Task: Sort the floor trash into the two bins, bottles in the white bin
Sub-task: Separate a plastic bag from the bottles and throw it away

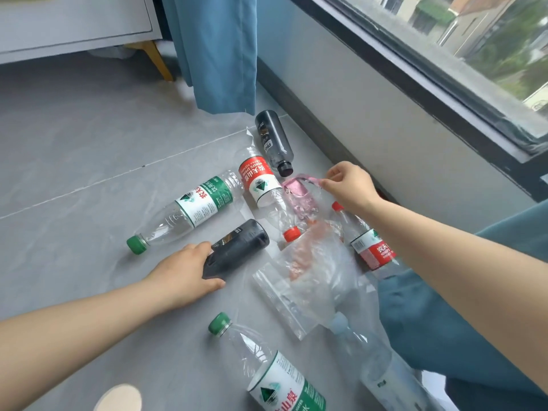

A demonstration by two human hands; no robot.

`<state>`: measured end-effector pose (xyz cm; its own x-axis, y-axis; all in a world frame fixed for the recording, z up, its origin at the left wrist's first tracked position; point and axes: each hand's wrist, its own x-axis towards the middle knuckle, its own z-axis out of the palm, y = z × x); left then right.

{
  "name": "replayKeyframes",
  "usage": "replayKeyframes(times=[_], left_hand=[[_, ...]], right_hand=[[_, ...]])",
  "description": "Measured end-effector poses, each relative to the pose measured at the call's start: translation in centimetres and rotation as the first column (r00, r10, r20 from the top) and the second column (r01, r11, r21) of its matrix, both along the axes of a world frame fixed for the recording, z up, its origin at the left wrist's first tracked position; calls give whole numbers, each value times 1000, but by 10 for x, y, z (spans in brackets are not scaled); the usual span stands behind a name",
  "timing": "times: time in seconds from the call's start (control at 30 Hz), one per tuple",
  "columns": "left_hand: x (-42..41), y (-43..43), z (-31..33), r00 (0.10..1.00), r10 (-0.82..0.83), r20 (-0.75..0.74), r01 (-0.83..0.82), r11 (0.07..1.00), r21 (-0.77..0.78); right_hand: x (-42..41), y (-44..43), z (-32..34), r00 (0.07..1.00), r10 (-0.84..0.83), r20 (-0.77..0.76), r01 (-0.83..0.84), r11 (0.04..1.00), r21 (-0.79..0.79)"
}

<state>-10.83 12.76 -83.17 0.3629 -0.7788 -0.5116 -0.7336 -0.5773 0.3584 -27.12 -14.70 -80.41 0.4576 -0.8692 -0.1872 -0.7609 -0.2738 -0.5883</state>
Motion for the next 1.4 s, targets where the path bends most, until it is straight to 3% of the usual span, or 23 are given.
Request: replayKeyframes(times=[0.3,0.53,0.83,0.97,1.07,1.2,1.3,1.4], left_hand=[[0,-1,0,1000,-8,8,8,1000,2],[3,-1,-8,1000,-3,16,3,1000,-19],[2,-8,-7,1000,-13,12,13,1000,-8],[-1,-8,-4,1000,-19,16,19,1000,-7],[-2,-7,-3,1000,-18,22,18,1000,1],[-4,-8,0,999,-18,27,18,1000,10],[-4,-7,0,999,-22,37,22,1000,14],[-4,-7,-1,999,-24,37,24,1000,12]], right_hand=[[16,6,-16,952,99,-290,-127,989,-79],[42,-8,-27,947,-9,-322,-31,992,-119],[31,2,-6,994,-16,113,62,907,-416],[14,17,25,903,46,428,98,946,-310],[-5,38,41,872,70,485,81,955,-284],[-31,58,42,916,59,396,30,976,-214],[-44,65,36,959,84,272,-71,996,-58],[-53,65,26,986,168,-21,-167,985,42]])
